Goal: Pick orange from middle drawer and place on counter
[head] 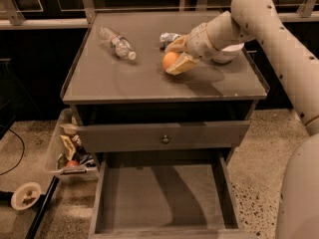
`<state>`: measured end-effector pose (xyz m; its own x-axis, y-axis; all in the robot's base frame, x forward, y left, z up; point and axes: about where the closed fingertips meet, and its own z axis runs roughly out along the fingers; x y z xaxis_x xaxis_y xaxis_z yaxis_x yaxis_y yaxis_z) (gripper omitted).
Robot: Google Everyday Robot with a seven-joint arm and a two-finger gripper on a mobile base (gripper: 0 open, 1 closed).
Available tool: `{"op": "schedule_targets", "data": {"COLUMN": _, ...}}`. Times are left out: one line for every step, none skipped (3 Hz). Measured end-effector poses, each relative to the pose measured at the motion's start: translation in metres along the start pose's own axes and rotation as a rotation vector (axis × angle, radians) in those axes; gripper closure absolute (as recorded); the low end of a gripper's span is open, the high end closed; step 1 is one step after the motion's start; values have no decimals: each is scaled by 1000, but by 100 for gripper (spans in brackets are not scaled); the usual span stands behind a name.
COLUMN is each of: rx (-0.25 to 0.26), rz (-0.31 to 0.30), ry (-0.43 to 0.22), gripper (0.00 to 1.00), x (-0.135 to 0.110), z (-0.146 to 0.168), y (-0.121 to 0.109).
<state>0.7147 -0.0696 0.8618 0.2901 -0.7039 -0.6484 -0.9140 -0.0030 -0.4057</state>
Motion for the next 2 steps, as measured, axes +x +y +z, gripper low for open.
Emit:
{"op": "schedule_targets", "data": {"rx": 0, "rz": 0, "ry": 0, "gripper": 59, "x": 0, "z": 0, "y": 0}}
{"op": "schedule_targets", "data": {"rx": 0, "rz": 0, "ry": 0, "gripper": 36, "x": 0, "z": 0, "y": 0}}
